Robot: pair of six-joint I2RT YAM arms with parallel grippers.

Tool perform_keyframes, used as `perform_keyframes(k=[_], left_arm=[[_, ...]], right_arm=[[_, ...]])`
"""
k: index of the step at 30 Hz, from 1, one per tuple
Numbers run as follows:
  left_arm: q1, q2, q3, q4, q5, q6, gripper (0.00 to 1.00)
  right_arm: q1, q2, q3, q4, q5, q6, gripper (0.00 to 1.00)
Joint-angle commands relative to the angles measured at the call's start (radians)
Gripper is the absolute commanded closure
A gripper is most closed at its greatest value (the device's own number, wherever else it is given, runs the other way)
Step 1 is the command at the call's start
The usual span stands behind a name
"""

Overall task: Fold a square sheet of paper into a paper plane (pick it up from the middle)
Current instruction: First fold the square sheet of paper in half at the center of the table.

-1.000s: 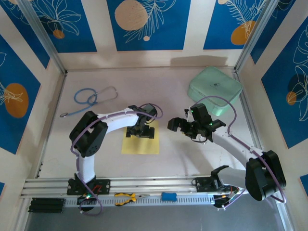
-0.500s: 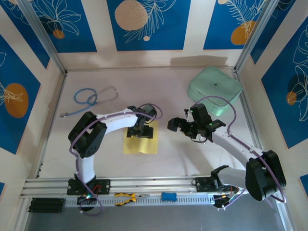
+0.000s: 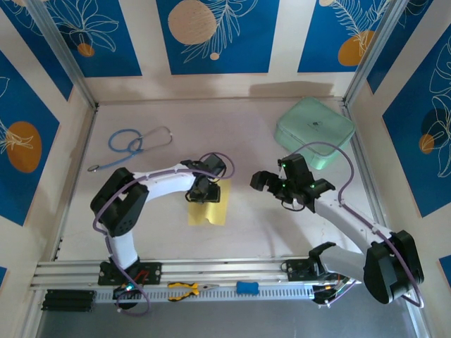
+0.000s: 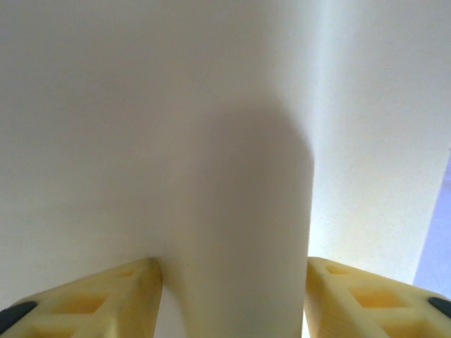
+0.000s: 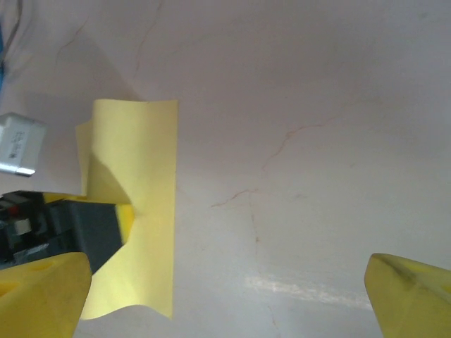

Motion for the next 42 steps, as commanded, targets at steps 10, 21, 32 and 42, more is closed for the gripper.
perform_keyframes(k=[10,21,32,42], left_arm=[[-0.01,-0.197,-0.079,0.189,0.069,-0.051,0.52],[-0.008,-0.251,-0.229,0.655,0.369,-0.224,0.52],[-0.007,-0.219,-0.399,0.975,0.377,-0.379,0.52],[-0.004,-0.144,-0.43,1.038,0.378,-0.426,0.52]], right_arm=[[-0.025,-0.099,-0.075,-0.025,0.15,0.093,0.02],[-0.059,-0.203,-0.161,0.094,0.065,0.094,0.03],[-0.145,-0.177,-0.107,0.096,-0.27,-0.025,0.01],[-0.131,-0.091,-0.077,0.126,-0.356,-0.015,0.08]])
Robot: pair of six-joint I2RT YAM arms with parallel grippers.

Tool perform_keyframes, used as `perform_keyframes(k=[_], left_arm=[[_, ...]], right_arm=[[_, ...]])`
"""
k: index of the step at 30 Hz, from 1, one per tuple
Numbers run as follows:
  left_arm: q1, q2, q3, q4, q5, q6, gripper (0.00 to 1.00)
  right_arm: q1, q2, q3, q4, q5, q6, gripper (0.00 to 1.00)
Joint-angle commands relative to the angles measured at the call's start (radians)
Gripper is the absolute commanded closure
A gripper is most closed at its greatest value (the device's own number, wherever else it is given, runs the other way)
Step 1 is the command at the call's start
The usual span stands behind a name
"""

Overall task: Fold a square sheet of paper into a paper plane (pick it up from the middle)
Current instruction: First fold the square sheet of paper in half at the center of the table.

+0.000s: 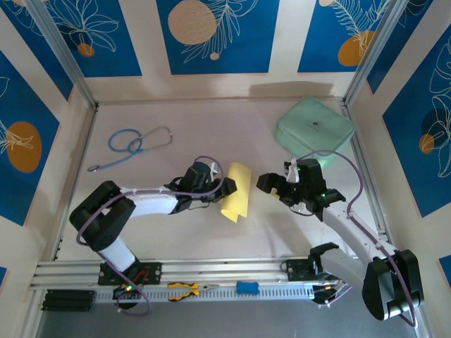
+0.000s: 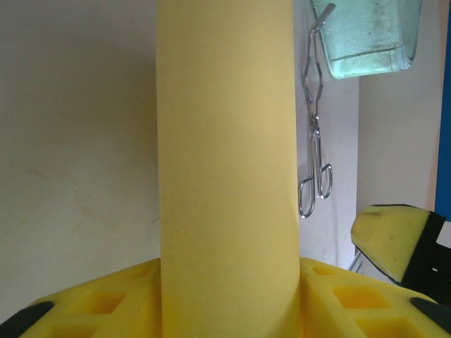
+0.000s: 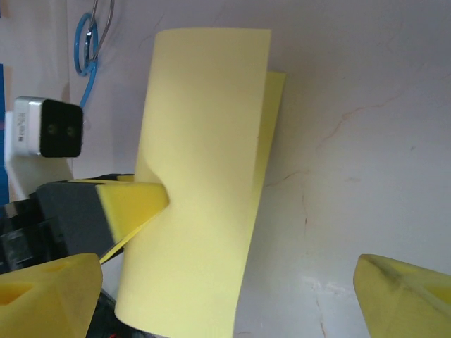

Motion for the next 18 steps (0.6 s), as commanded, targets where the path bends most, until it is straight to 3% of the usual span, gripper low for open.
perform_keyframes(k=[1,12,18], left_arm=[[0.0,0.027,-0.013,0.041,0.013,-0.015,0.52],[0.033,0.044,-0.053,0.045,0.011,0.005,0.52],[0.08,0.071,-0.027,0.022,0.068,0.067,0.52]], right_arm=[[0.007,0.016,0.036,0.007,-0.049,0.003,0.08],[0.027,0.044,0.023,0.073,-0.101,0.018,0.13],[0.062,0.111,0.037,0.091,-0.092,0.016,0.2]])
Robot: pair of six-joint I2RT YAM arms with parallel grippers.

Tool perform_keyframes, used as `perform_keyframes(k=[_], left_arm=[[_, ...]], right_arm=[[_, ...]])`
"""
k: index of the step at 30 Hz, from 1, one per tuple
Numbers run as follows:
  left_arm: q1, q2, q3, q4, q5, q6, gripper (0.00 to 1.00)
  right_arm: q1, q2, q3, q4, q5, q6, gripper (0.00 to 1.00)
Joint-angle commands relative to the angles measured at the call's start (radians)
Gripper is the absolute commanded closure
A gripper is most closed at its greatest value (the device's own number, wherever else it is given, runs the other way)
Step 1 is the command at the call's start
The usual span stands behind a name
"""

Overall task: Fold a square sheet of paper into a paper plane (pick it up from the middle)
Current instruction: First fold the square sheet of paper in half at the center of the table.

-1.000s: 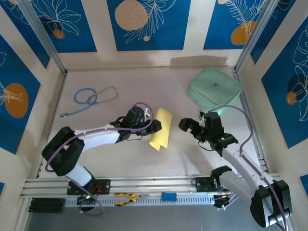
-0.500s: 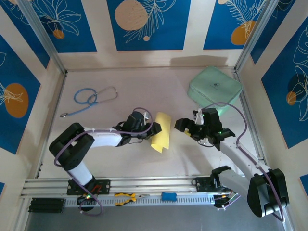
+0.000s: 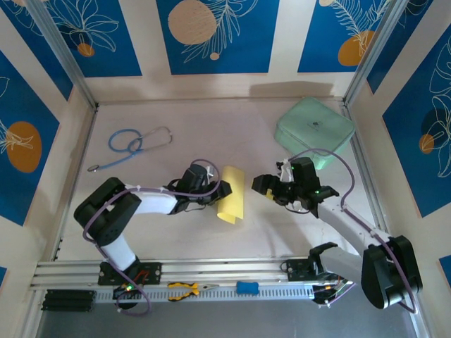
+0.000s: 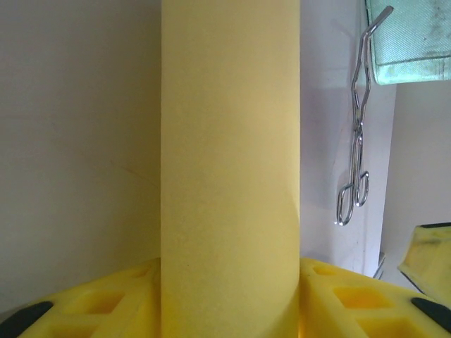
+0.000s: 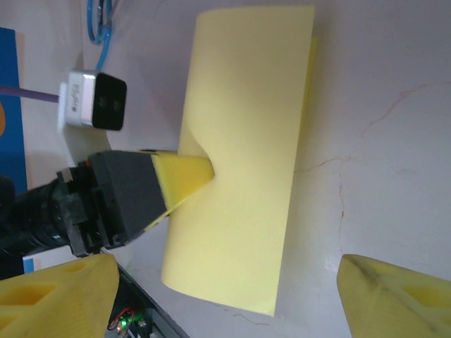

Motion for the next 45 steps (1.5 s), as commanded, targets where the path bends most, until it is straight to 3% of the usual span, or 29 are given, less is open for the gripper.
perform_keyframes(k=[1,6,14,18,27,38,45], left_arm=[[0.028,0.038,0.021,0.002,0.061,0.055,0.52],[0.044,0.104,0.054,0.021,0.124,0.063,0.52],[0.044,0.116,0.072,-0.054,0.117,0.091,0.45],[0.043,0.093,0.114,-0.203,0.082,0.163,0.41],[0.042,0.014,0.206,-0.484,-0.003,0.338,0.36],[0.044,0.049,0.268,-0.565,-0.007,0.413,0.47],[0.044,0.068,0.284,-0.603,-0.022,0.441,0.47]], right_arm=[[0.019,0.027,0.028,0.034,-0.02,0.012,0.2],[0.052,0.068,0.018,0.094,-0.002,0.049,0.21],[0.092,0.113,0.031,0.088,0.049,0.057,0.25],[0.098,0.13,0.03,0.078,0.089,0.072,0.3],[0.11,0.119,0.002,0.111,0.137,0.125,0.31],[0.12,0.122,-0.02,0.153,0.145,0.151,0.34],[0.129,0.118,-0.022,0.146,0.152,0.164,0.35]])
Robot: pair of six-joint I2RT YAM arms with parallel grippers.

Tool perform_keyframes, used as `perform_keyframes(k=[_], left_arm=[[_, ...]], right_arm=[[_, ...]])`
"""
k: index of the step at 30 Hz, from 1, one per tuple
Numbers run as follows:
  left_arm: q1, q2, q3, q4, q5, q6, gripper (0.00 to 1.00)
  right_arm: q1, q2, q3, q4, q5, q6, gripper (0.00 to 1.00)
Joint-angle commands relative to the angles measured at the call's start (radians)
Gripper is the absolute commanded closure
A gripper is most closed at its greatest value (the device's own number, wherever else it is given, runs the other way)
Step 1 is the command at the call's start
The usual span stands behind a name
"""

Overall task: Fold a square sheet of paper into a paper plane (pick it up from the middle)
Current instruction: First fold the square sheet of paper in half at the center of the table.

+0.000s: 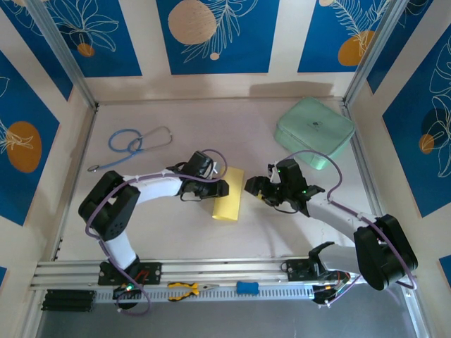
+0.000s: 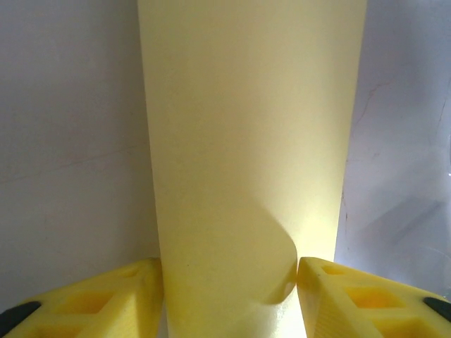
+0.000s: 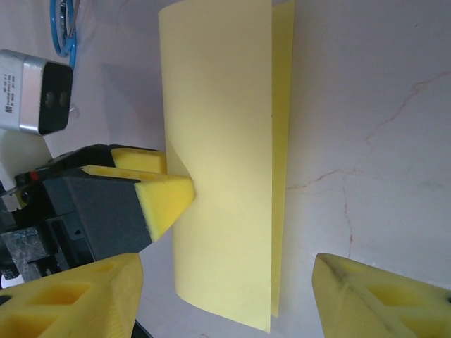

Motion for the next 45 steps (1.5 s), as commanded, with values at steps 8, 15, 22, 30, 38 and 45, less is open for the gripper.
perform_keyframes(k=[8,15,22,30,38,45], left_arm=[[0.005,0.058,0.03,-0.08,-0.042,0.054,0.5],[0.009,0.045,0.013,-0.104,-0.051,0.022,0.49],[0.01,0.058,-0.003,-0.038,-0.1,-0.033,0.49],[0.009,0.077,0.048,-0.102,-0.124,-0.018,0.48],[0.01,0.135,0.119,-0.228,-0.13,0.065,0.48],[0.01,0.189,0.173,-0.292,-0.133,0.097,0.48]], right_arm=[[0.017,0.015,0.02,-0.016,0.044,0.009,0.36],[0.026,0.102,0.097,-0.071,0.024,-0.004,0.38],[0.006,0.097,0.079,-0.064,0.027,-0.037,0.39],[-0.007,0.102,0.067,-0.003,-0.014,-0.009,0.51],[-0.006,0.078,0.036,-0.001,0.02,0.017,0.51],[0.001,0.058,0.009,0.007,0.045,0.04,0.5]])
